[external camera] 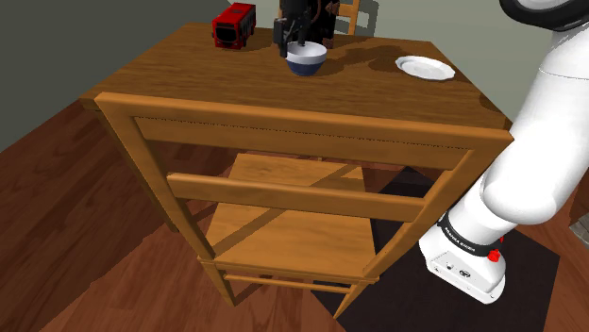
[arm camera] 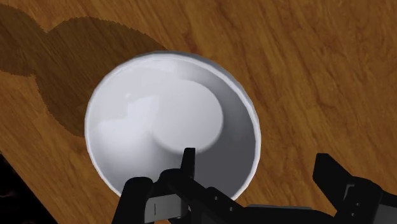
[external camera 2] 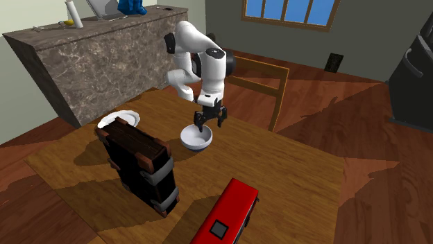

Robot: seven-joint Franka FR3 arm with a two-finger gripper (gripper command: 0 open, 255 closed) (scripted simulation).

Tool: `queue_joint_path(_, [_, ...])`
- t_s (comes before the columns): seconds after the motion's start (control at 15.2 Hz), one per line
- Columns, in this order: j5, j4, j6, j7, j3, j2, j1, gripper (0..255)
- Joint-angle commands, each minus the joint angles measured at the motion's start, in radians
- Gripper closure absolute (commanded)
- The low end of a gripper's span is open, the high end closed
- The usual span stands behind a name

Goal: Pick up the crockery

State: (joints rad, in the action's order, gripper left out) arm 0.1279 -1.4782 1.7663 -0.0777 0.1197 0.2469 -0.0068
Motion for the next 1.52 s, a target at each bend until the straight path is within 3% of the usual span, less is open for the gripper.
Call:
queue_joint_path(0.0, [0.001, -0.027, 0.027, 0.004, 0.0, -0.001, 0.0, 0])
queue_joint_path(0.26, [0.001, -0.049, 0.048, 0.006, 0.0, -0.001, 0.0, 0])
queue_joint_path(0.33, [0.001, -0.048, 0.047, 0.006, 0.0, -0.001, -0.001, 255])
queue_joint_path(0.92, [0.001, -0.049, 0.048, 0.006, 0.0, -0.001, 0.0, 255])
queue_joint_path(1.45, [0.0, 0.073, -0.064, -0.004, 0.001, 0.009, 0.003, 255])
